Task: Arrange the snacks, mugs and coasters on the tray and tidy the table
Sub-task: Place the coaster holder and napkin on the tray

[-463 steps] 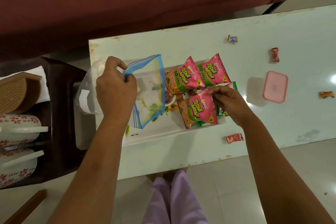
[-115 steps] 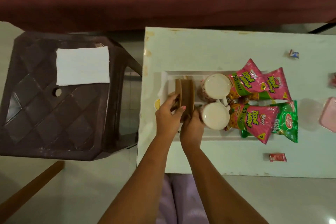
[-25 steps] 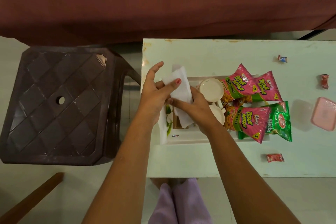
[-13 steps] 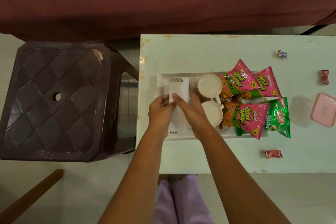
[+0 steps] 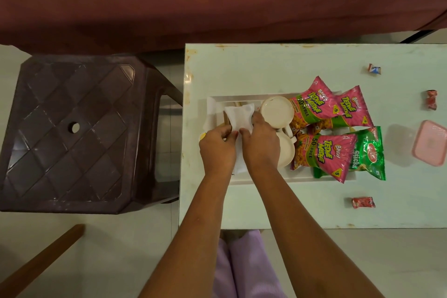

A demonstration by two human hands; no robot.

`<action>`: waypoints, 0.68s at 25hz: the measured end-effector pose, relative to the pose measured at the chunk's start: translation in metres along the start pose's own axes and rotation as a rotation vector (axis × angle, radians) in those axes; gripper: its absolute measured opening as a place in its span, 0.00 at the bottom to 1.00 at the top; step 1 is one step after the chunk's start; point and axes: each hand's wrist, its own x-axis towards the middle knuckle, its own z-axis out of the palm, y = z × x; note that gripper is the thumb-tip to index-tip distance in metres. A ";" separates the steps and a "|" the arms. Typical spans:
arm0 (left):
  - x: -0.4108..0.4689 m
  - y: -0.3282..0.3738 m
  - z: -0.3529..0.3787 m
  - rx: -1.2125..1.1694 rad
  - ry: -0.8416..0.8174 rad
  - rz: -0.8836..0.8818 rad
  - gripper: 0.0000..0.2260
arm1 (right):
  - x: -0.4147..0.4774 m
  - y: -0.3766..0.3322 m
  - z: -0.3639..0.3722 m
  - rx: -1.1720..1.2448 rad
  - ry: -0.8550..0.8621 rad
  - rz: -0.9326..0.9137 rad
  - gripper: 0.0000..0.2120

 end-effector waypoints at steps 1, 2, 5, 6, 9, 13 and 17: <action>0.002 0.000 0.000 0.014 0.026 0.016 0.11 | 0.001 0.000 0.000 -0.019 -0.010 -0.016 0.19; 0.005 0.000 0.001 0.014 0.048 0.024 0.10 | 0.001 0.001 0.000 -0.033 -0.016 -0.038 0.19; 0.010 0.001 0.002 -0.003 0.066 0.041 0.07 | 0.004 0.002 0.001 -0.015 -0.011 -0.126 0.16; 0.011 0.001 0.003 0.000 0.063 0.048 0.07 | 0.006 0.002 0.000 -0.020 -0.020 -0.142 0.14; 0.014 0.000 0.006 0.036 0.050 0.057 0.07 | 0.008 0.001 0.002 -0.073 -0.043 -0.151 0.15; 0.018 0.000 0.008 0.120 0.035 0.079 0.07 | 0.010 0.000 0.006 -0.132 -0.040 -0.148 0.14; 0.022 -0.002 0.007 0.197 0.068 0.105 0.06 | 0.017 -0.004 0.007 -0.192 -0.084 -0.175 0.14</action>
